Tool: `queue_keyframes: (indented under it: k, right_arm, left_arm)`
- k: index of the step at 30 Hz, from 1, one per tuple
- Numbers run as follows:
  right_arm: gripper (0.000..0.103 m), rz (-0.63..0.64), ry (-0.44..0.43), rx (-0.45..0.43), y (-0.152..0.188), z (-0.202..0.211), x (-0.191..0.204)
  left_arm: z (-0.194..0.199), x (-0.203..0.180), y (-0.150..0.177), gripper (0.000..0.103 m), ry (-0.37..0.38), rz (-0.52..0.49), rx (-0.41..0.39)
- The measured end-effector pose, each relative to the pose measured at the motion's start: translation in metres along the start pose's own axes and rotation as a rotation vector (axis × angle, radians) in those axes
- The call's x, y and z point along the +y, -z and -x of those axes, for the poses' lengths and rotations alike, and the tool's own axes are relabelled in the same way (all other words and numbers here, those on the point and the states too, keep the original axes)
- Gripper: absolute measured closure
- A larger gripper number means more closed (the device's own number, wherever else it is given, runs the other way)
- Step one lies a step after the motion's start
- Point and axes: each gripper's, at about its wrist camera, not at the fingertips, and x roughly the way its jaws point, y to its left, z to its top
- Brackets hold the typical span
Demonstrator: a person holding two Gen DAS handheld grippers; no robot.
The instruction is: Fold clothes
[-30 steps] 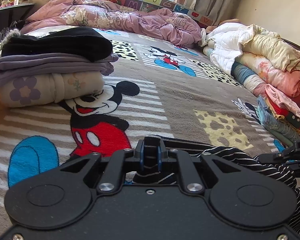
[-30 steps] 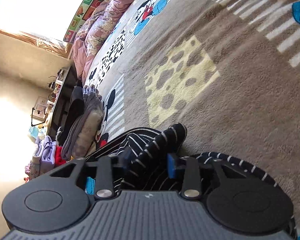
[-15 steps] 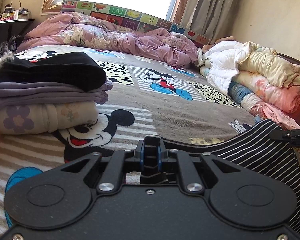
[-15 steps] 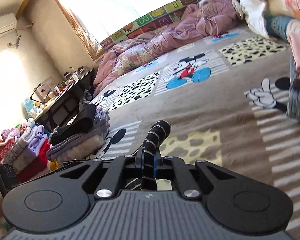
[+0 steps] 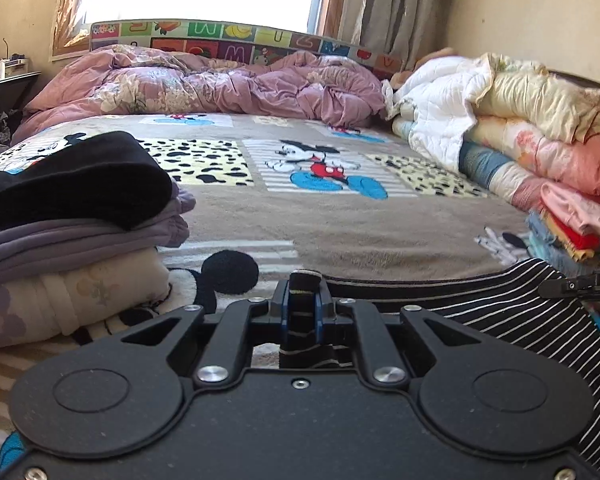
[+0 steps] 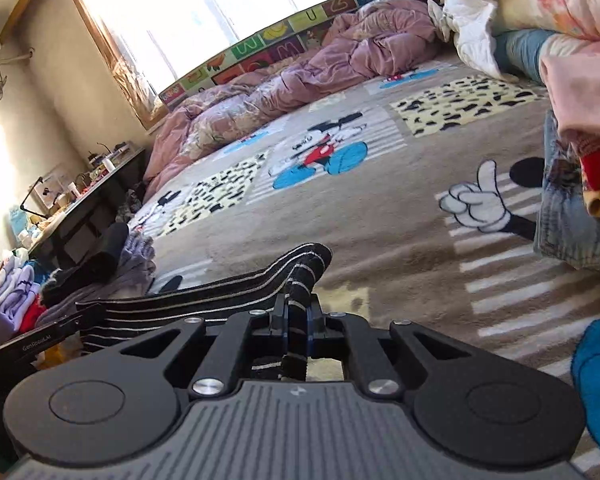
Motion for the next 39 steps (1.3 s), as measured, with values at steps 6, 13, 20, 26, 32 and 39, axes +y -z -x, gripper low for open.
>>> queue_keyframes:
  k: [6,13,20,26,32,39]
  right_arm:
    - [0.093,-0.073,0.058,0.152,0.025,-0.032,-0.023]
    - [0.073,-0.154,0.04,0.099,0.02,-0.013,-0.03]
    - [0.063,-0.279,0.041,-0.047,0.014,0.037,-0.06]
    - [0.054,-0.406,0.033,-0.111,0.051,0.081,-0.078]
    - [0.05,-0.488,0.004,-0.128,0.119,0.115,-0.073]
    - [0.041,-0.519,-0.028,-0.16,0.163,0.146,-0.069]
  left_arm:
    - [-0.023,-0.002,0.012,0.09,-0.049,-0.031,0.089]
    - [-0.025,0.002,0.017,0.058,-0.142,-0.039,0.133]
    - [0.001,0.007,0.007,0.051,-0.171,-0.005,0.091]
    - [0.032,-0.004,0.0,0.049,-0.19,-0.011,0.057]
    - [0.069,-0.019,0.006,0.045,-0.229,-0.024,0.038]
    - [0.144,-0.012,0.015,0.041,-0.273,0.141,-0.01]
